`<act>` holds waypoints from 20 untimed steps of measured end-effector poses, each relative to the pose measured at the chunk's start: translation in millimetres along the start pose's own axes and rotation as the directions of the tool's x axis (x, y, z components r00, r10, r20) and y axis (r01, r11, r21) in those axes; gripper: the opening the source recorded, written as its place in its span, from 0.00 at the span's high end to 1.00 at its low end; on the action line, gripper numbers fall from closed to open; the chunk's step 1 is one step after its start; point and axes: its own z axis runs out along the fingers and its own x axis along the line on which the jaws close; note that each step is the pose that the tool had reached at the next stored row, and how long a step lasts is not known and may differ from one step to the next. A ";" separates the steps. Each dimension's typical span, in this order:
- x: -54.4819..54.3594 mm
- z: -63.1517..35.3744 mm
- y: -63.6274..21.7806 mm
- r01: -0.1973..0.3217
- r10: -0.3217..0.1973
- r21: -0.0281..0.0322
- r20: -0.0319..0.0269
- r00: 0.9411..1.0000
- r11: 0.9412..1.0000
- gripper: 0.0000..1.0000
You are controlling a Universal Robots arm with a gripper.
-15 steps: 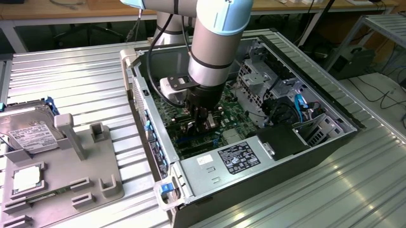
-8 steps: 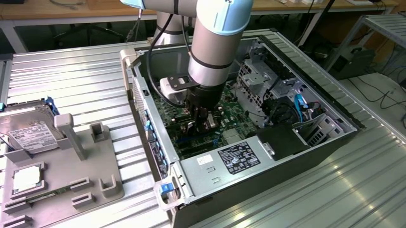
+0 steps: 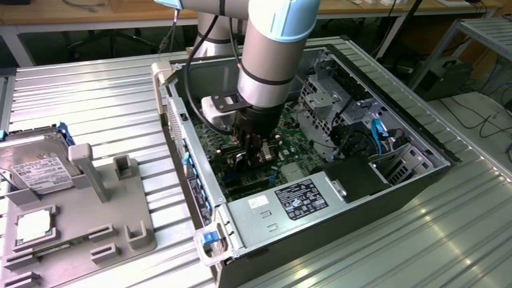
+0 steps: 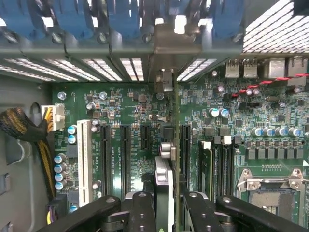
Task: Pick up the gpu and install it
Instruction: 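Insert the gpu into the slot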
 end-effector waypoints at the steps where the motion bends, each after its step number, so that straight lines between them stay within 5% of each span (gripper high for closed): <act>1: 0.0 -0.1 0.0 0.000 0.000 0.000 0.000 1.000 1.000 0.72; 20: 0.0 -1.4 -1.5 0.000 0.000 0.001 0.000 1.000 1.000 0.72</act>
